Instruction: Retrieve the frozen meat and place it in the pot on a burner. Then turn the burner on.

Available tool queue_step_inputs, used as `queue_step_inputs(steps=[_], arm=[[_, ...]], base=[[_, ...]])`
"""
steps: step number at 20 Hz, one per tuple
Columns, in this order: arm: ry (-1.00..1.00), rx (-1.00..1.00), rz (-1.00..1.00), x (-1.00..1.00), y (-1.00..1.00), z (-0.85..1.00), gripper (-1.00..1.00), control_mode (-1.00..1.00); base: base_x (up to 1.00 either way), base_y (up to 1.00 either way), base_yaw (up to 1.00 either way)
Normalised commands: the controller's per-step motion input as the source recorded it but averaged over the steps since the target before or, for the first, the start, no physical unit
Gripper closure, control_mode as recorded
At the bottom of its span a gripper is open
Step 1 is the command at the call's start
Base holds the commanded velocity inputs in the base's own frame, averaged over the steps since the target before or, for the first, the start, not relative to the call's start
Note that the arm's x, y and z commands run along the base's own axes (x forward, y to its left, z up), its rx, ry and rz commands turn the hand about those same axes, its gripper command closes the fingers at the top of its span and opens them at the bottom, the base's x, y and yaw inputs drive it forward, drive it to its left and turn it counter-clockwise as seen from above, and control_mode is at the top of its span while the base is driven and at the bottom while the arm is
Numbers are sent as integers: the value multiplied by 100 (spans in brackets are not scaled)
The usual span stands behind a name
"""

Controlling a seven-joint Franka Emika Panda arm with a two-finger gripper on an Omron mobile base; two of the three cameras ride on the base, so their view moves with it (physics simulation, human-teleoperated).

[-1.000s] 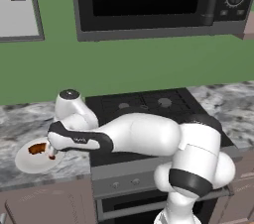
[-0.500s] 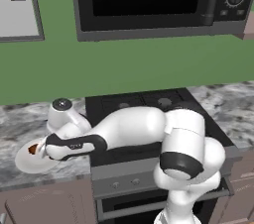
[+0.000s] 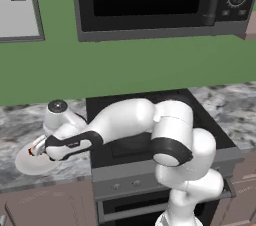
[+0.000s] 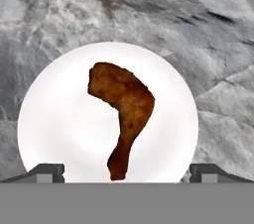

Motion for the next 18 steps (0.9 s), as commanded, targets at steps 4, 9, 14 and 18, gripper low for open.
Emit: queue_step_inputs(steps=[4,9,14,18], arm=[[1,-2,-2,21,0,-11,-100,-100],[7,-1,0,9,0,-16,-100,-100],[14,-2,0,0,0,-24,-100,-100],[9,-1,0,0,0,-13,-100,-100]], base=[[0,0,0],[0,0,0],[0,0,0],[0,0,0]])
